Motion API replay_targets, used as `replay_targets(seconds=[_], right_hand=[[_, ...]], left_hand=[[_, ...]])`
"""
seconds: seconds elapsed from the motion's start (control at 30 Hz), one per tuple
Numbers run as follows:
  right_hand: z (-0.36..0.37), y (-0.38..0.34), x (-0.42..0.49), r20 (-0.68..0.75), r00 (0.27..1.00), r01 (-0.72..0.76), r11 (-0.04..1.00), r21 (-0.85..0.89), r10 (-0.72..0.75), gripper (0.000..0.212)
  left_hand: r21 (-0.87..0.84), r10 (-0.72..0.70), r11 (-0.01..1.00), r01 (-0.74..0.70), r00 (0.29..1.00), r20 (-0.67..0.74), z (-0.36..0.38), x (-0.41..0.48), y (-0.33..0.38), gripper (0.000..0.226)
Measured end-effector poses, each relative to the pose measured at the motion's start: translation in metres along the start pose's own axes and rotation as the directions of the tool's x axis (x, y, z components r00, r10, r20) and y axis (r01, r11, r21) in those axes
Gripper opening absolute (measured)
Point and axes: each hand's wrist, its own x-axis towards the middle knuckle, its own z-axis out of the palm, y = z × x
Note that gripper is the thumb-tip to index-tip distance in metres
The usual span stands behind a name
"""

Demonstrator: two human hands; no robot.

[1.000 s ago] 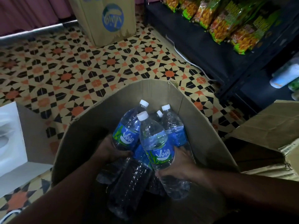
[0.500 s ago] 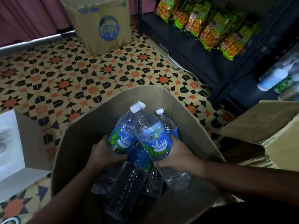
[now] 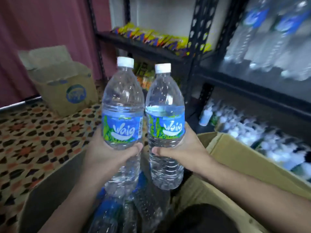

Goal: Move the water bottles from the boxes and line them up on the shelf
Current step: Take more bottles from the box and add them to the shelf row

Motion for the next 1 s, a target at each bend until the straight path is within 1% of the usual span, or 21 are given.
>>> replay_targets(seconds=[0.07,0.17,0.23,0.33,0.43,0.5,0.6,0.67,0.83,1.0], right_hand=[[-0.039,-0.020,-0.009,-0.130,0.990,0.059,0.998,-0.006,-0.059,0.086],[-0.101,-0.039,-0.022,-0.318,0.941,0.112,0.993,-0.029,-0.116,0.093],[-0.145,-0.044,-0.031,-0.412,0.902,0.123,0.992,-0.039,-0.128,0.095],[-0.207,-0.050,-0.049,-0.526,0.838,0.120,0.989,-0.085,-0.146,0.099],[-0.263,-0.056,-0.066,-0.615,0.776,0.108,0.990,-0.093,-0.142,0.094],[-0.297,-0.059,-0.074,-0.662,0.737,0.094,0.991,-0.095,-0.134,0.090],[-0.343,-0.058,-0.077,-0.724,0.677,0.065,0.991,-0.115,-0.129,0.094],[-0.367,-0.054,-0.077,-0.741,0.662,0.054,0.993,-0.104,-0.114,0.096],[-0.411,-0.050,-0.076,-0.759,0.644,0.026,0.994,-0.102,-0.095,0.101],[-0.446,-0.062,-0.069,-0.788,0.609,-0.009,0.992,-0.122,-0.091,0.087]], left_hand=[[-0.042,0.091,0.995,-0.090,0.996,0.019,0.028,0.002,0.041,0.061],[-0.098,0.182,0.980,-0.175,0.981,0.065,0.080,-0.004,0.098,0.068],[-0.155,0.217,0.967,-0.203,0.973,0.082,0.119,-0.010,0.129,0.074],[-0.190,0.262,0.953,-0.236,0.957,0.125,0.178,-0.023,0.167,0.077],[-0.229,0.299,0.939,-0.255,0.936,0.183,0.233,-0.039,0.199,0.079],[-0.261,0.328,0.927,-0.270,0.920,0.216,0.265,-0.048,0.220,0.082],[-0.285,0.354,0.917,-0.278,0.897,0.265,0.307,-0.060,0.248,0.079],[-0.280,0.365,0.916,-0.286,0.885,0.289,0.330,-0.065,0.261,0.074],[-0.306,0.372,0.911,-0.276,0.869,0.325,0.379,-0.068,0.275,0.073],[-0.345,0.388,0.899,-0.268,0.855,0.345,0.410,-0.064,0.296,0.073]])
